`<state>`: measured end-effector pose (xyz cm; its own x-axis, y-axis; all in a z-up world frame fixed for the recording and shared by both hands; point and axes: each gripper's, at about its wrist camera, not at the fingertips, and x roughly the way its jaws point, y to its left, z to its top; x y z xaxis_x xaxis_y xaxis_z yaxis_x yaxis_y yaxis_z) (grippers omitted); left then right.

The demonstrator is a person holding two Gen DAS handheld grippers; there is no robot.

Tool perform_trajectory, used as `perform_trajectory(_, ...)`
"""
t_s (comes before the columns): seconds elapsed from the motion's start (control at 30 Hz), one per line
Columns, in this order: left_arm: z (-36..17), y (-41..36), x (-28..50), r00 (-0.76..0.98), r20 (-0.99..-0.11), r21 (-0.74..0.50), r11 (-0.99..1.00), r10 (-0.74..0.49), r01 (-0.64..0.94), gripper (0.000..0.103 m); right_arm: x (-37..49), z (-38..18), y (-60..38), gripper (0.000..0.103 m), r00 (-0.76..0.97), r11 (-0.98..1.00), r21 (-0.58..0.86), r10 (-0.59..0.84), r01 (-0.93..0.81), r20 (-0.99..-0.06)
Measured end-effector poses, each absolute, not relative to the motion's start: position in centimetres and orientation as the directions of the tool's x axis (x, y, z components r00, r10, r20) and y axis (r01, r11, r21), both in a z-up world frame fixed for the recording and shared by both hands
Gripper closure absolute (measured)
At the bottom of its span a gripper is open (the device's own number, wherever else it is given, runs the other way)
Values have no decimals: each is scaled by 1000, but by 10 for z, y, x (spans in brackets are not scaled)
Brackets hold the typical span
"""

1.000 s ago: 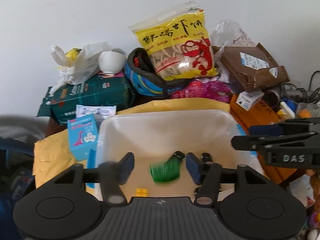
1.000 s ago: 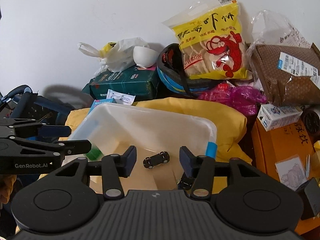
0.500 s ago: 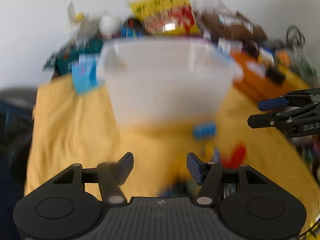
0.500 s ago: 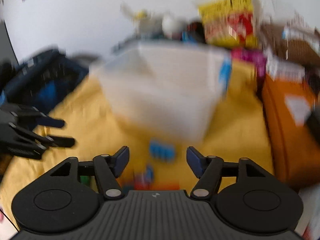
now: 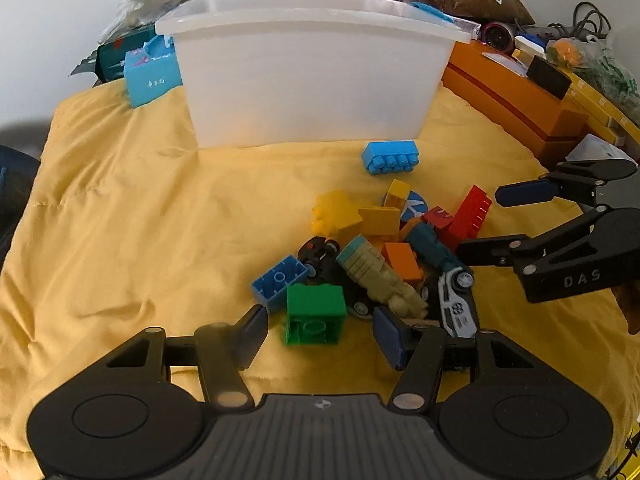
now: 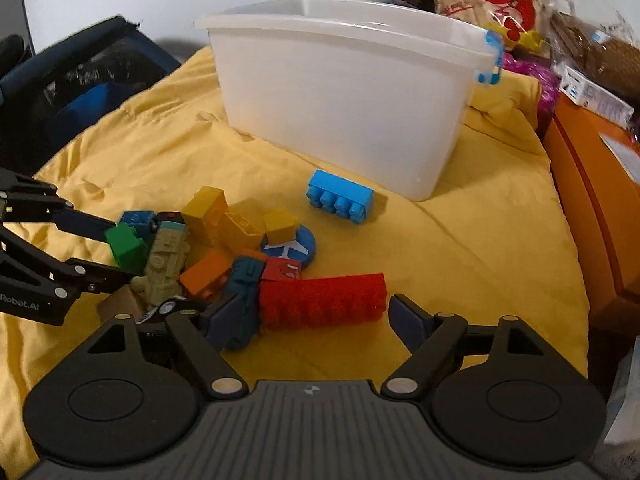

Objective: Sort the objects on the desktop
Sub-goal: 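Grasp the green brick with the left tool while the right tool grasps the long red brick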

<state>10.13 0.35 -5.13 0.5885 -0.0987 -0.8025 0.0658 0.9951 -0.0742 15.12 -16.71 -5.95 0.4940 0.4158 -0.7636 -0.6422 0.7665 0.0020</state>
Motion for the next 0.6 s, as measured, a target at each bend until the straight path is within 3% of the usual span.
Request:
perform_trajectory(0.07, -55, 3, 102, 577, -810, -95, 994, -109, 55, 47, 155, -63, -167, 20, 489, 777, 12, 408, -629, -771)
perform_trajectory(0.13, -57, 4, 104, 577, -807, -110, 992, -123, 58, 65, 159, -65, -170, 27, 477, 786, 37, 412, -618, -776)
perform_trajectory(0.17, -58, 4, 104, 576, -807, -114, 991, -131, 66, 69, 160, -66, -171, 27, 467, 785, 50, 417, -618, -780)
perform_trajectory(0.4, -51, 8, 96, 600, -788, -117, 990, -139, 75, 69, 157, -55, -190, 28, 487, 806, 91, 439, -586, -755)
perform_trajectory(0.6, -11, 25, 87, 661, -740, -129, 991, -127, 45, 69, 155, -17, -217, 27, 542, 831, 177, 489, -527, -683)
